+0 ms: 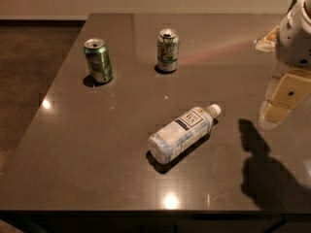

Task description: Place blue plastic bottle upright

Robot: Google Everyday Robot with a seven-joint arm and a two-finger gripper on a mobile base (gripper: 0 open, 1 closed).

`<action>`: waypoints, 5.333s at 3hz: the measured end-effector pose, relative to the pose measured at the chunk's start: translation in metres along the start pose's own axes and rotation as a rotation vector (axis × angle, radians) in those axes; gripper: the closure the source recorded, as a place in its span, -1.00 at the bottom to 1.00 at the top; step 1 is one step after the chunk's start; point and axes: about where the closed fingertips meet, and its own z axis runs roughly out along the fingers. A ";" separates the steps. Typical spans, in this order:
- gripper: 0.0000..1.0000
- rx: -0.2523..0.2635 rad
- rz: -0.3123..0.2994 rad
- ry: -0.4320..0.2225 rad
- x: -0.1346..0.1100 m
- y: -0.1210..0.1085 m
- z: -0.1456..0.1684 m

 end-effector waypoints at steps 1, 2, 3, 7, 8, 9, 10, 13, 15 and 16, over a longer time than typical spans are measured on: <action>-1.00 0.000 0.000 0.000 0.000 0.000 0.000; -1.00 0.003 -0.091 -0.015 -0.022 -0.003 0.005; -1.00 -0.043 -0.226 -0.065 -0.052 0.000 0.023; -1.00 -0.257 -0.689 -0.047 -0.089 0.045 0.109; -0.94 -0.272 -0.718 0.018 -0.081 0.052 0.127; -0.48 -0.287 -0.715 0.046 -0.079 0.054 0.132; -0.03 -0.316 -0.699 0.023 -0.080 0.051 0.128; 1.00 -0.142 -0.875 -0.065 -0.108 -0.009 0.092; 1.00 0.145 -1.096 -0.208 -0.124 -0.051 0.072; 1.00 0.319 -1.225 -0.224 -0.133 -0.062 0.058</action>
Offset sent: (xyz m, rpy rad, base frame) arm 0.0226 0.0491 -0.0040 -0.0340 -0.0256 0.2245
